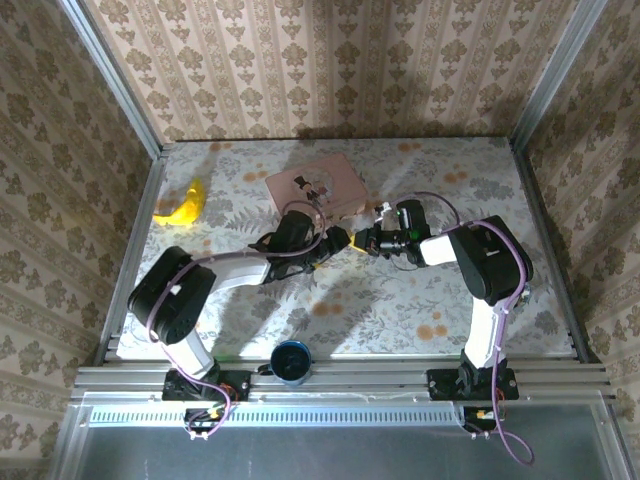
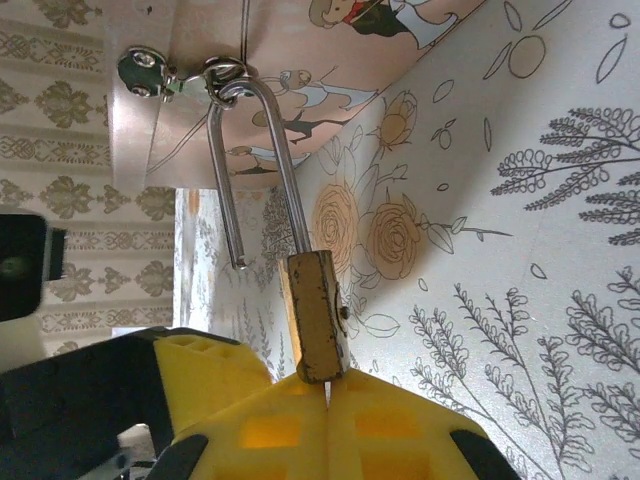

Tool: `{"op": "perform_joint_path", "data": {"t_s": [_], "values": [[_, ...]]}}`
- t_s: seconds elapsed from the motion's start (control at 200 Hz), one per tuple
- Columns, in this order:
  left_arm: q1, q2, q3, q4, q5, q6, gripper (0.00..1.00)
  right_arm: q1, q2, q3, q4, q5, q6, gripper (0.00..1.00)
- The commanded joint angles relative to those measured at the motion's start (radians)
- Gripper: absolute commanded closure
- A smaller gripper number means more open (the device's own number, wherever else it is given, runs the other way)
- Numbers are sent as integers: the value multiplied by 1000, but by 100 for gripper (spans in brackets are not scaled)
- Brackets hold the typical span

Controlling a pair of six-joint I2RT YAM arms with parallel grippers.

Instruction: Unlock the padlock with the key

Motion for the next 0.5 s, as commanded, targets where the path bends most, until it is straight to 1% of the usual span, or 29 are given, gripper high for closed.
{"op": "perform_joint_path", "data": {"t_s": [0.0,0.04,0.145,0.22,0.39,0.495], "values": [[14,-76,8,-78,-37,83,0,-5,-19,32,-49,61,-18,100],[17,-93,13,-98,-47,105,0,-3,-25,38,-80,76,-31,100],[23,-136,30,-154,-85,168,0,6,-47,53,-165,122,-76,82],[28,-159,43,-175,-106,208,0,19,-65,64,-224,156,-108,75],[52,-202,53,-195,-113,270,0,43,-119,82,-351,238,-170,72],[67,-235,53,-232,-124,319,0,53,-165,79,-397,272,-192,71]]}}
